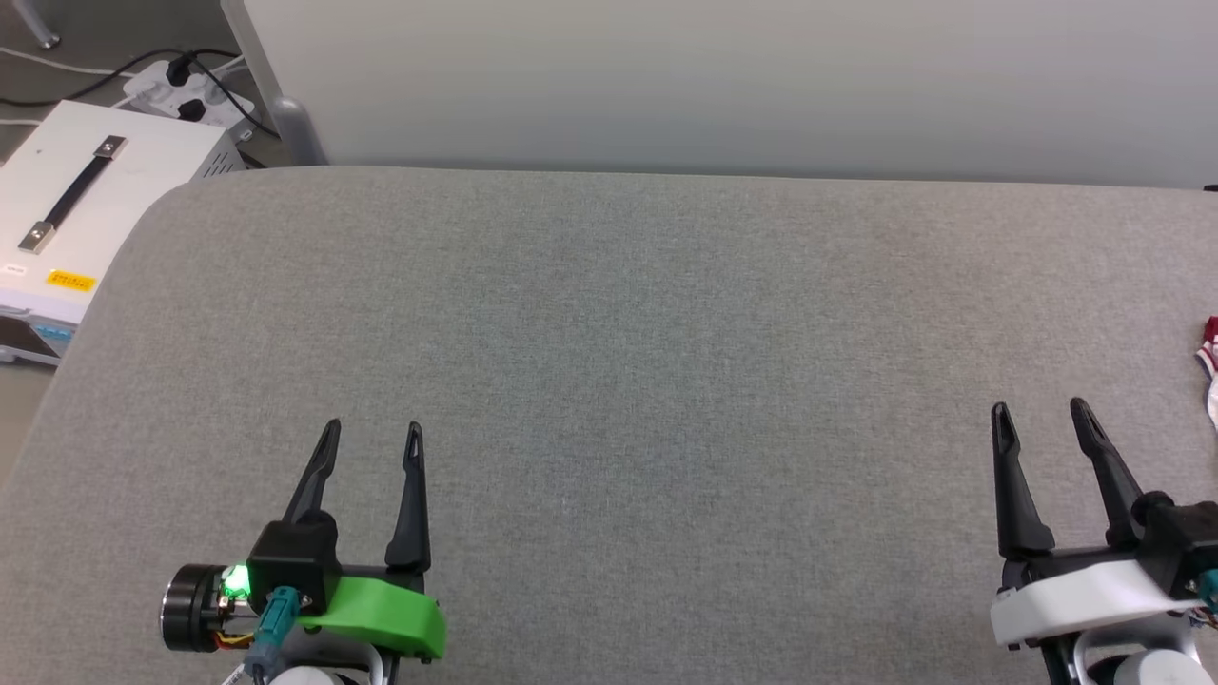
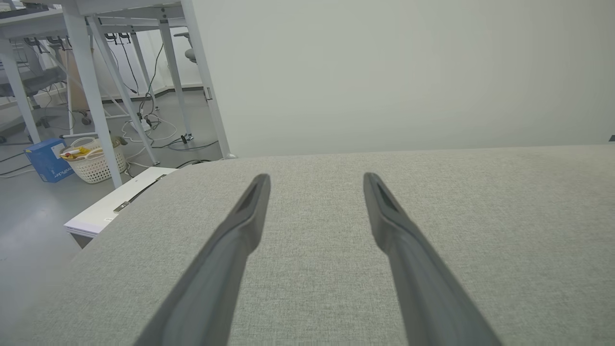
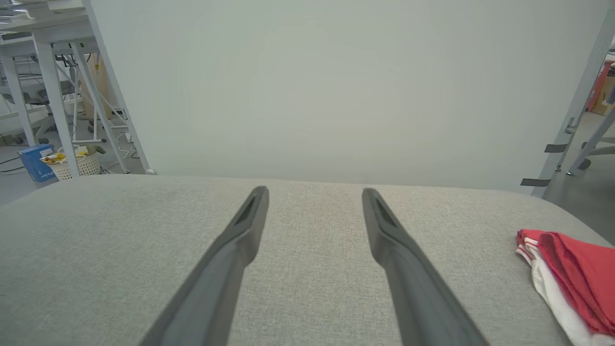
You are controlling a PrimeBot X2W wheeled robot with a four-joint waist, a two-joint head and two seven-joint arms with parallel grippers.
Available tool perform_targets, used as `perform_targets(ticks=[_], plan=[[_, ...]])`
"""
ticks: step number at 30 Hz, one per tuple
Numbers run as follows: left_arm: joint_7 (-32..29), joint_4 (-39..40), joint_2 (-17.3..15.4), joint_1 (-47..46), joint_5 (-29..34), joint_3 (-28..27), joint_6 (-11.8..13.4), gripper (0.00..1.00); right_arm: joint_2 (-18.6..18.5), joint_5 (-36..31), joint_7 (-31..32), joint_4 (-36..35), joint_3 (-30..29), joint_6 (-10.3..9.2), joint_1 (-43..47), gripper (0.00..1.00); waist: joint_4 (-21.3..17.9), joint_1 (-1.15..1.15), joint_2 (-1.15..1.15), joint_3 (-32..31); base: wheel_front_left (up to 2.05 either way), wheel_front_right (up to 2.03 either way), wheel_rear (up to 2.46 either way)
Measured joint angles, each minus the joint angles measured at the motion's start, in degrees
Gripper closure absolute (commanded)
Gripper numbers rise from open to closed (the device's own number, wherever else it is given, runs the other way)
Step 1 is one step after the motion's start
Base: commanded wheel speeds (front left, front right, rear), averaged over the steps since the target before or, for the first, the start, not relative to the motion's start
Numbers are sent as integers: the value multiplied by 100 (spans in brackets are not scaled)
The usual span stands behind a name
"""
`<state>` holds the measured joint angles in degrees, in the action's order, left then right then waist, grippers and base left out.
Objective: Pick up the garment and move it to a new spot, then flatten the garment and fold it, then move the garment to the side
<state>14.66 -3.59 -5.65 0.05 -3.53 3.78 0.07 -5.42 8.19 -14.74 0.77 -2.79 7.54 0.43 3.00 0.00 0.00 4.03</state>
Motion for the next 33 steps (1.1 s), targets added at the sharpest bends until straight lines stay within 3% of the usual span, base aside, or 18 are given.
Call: perform_targets(ticks=[9,23,24,33], plan=[[0,-133,47,199,-1,-9,-146,0,169,-8,0,-198,-71,0,546,0,-25,0,0,-258,0,0,0],[0,-205,70,250,3,-30,-291,0,235,-7,0,-240,-58,0,672,0,-38,0,0,-363,0,0,0],[0,-212,71,254,3,-33,-294,100,237,-7,0,-236,-54,0,672,100,-42,0,0,-368,0,0,0],[-38,-205,68,249,3,-33,-293,100,238,3,45,-236,-55,0,670,100,-53,0,0,-371,0,0,0]])
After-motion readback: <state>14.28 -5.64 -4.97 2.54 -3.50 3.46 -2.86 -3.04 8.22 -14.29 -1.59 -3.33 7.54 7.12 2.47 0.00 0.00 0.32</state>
